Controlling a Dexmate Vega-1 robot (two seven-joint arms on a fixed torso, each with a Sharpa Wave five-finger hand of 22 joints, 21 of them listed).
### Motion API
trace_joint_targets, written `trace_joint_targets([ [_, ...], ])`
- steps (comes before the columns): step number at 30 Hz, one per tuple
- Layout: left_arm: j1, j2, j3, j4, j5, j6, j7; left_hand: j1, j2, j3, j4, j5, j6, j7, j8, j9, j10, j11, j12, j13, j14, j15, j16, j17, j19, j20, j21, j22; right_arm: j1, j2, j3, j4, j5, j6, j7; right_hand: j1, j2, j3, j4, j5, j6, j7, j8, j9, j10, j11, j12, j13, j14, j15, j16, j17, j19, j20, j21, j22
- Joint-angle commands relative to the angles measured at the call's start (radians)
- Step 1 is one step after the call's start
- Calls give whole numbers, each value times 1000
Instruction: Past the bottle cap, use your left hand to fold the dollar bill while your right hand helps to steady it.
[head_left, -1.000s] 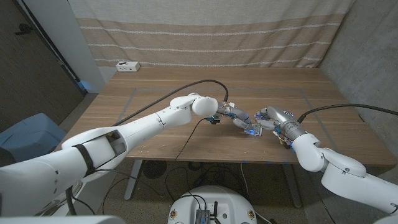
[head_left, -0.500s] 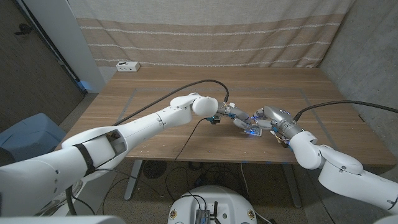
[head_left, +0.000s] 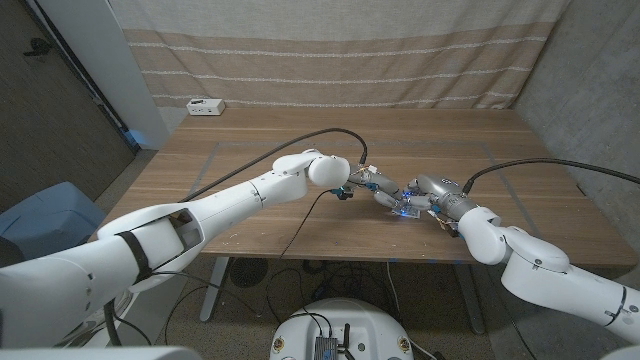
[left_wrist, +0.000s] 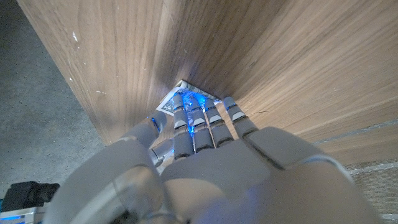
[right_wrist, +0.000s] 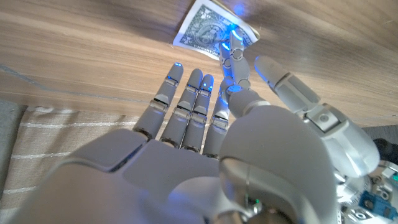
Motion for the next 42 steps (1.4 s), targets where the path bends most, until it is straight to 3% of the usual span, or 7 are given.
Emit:
trace_joint_targets([
  [1,5,6,-7,-7,2,-12,12,-7,1,4,-2,-2,7,-2,3,3,7,0,6,2,3,1,5,1,3,4,5,5,61,7,-64,23,-2,-36,72,-20,-4,4,13,-1,27,11,8,0,26,12,2,1,-5,-29,-9,-8,-1,2,0,1],
  [6,13,20,-17,-27,9,-29,34,-15,-4,3,-2,-5,10,-1,3,3,7,21,6,2,7,12,7,1,1,5,7,5,83,11,-91,34,-10,-46,97,-28,-3,4,15,-2,49,16,14,-1,42,17,7,0,1,-29,-9,-10,-3,3,0,1],
  [10,36,46,-35,-72,36,-37,85,-40,-45,-25,-10,-21,20,-8,6,4,5,35,8,3,16,27,12,3,-3,12,7,3,97,12,-110,41,-20,-51,111,-36,-3,4,17,-2,64,24,17,-1,55,20,10,-1,5,-28,-10,-13,-3,3,0,1],
  [19,123,121,-105,-205,151,-27,266,-18,-133,-74,-116,-66,89,-15,25,9,83,18,42,15,81,8,30,5,14,35,15,-6,116,21,-136,48,-35,-68,126,-39,-2,7,14,-2,79,26,17,-2,70,32,13,-2,13,-31,-8,-15,-1,0,1,1],
  [22,150,135,-125,-234,185,-13,313,-13,-140,-83,-131,-73,103,-12,29,11,98,17,50,21,101,9,37,8,20,30,18,-7,125,24,-146,49,-42,-79,136,-39,-2,6,13,-2,80,26,17,-2,70,29,12,-2,14,-32,-6,-14,-1,-1,1,1],
  [32,173,143,-153,-246,187,-24,321,-22,-119,-115,-143,-86,158,-12,45,19,146,15,77,45,168,5,71,29,74,20,45,-4,124,25,-150,41,-49,-80,125,-36,0,7,7,-2,83,26,14,-2,74,30,12,-3,14,-33,-5,-13,0,-3,2,1],
  [42,109,105,-120,-176,168,-74,223,54,-37,-76,-207,-61,261,5,70,22,179,16,95,64,193,-8,74,25,85,24,59,-1,112,20,-146,33,-49,-78,114,-35,0,9,3,-2,83,26,11,-2,72,31,9,-3,14,-36,-6,-13,1,-3,3,1],
])
